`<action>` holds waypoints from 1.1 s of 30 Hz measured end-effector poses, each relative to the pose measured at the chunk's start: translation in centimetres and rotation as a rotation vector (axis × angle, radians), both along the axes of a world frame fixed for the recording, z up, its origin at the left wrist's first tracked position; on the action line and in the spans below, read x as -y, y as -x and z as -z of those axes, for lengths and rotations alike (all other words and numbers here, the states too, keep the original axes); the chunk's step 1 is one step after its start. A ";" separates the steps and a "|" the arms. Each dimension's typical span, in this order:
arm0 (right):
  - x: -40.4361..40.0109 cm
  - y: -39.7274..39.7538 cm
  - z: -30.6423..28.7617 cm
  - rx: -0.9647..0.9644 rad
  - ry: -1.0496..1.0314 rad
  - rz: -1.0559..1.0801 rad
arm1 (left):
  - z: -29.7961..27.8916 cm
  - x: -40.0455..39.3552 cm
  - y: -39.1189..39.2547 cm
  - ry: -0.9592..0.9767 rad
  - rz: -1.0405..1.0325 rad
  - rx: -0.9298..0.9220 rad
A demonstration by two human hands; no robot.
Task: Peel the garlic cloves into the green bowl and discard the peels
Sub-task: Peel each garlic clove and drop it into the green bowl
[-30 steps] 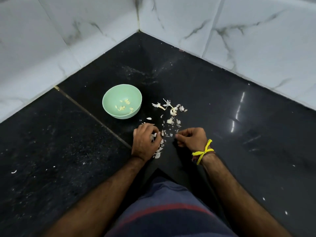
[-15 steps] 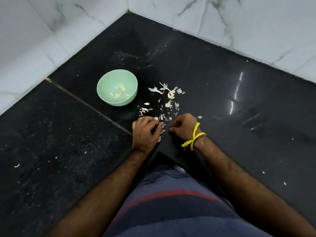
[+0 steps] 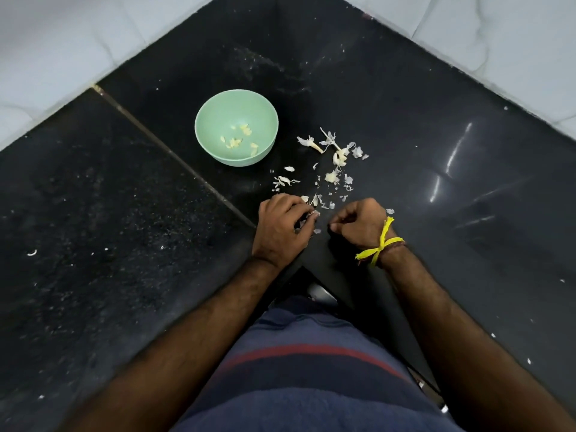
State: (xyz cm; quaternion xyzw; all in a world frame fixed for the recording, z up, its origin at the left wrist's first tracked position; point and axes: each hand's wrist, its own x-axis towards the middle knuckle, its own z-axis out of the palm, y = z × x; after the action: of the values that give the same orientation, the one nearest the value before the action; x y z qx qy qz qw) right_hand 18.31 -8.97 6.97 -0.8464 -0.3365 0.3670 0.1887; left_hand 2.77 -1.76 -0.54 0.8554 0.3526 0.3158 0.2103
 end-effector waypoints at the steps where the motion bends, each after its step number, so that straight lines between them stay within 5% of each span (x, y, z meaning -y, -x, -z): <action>1: 0.0 -0.1 0.0 -0.010 0.005 -0.005 | 0.0 0.0 0.0 -0.001 0.000 0.000; 25: -0.1 2.5 1.0 0.201 0.018 0.070 | 0.2 0.0 0.0 -0.051 -0.001 -0.041; 29: 0.6 0.7 1.1 0.053 -0.062 0.084 | -0.2 0.3 0.0 -0.096 0.009 -0.018; 33: 1.3 -0.9 0.3 -0.423 -0.197 0.329 | -0.7 0.6 0.4 -0.140 0.078 0.019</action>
State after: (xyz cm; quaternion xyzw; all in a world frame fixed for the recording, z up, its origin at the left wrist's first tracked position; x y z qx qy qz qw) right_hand 19.24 -10.27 6.69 -0.7719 -0.1820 0.4655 0.3929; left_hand 2.40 -2.37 0.16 0.8779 0.2943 0.3395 0.1657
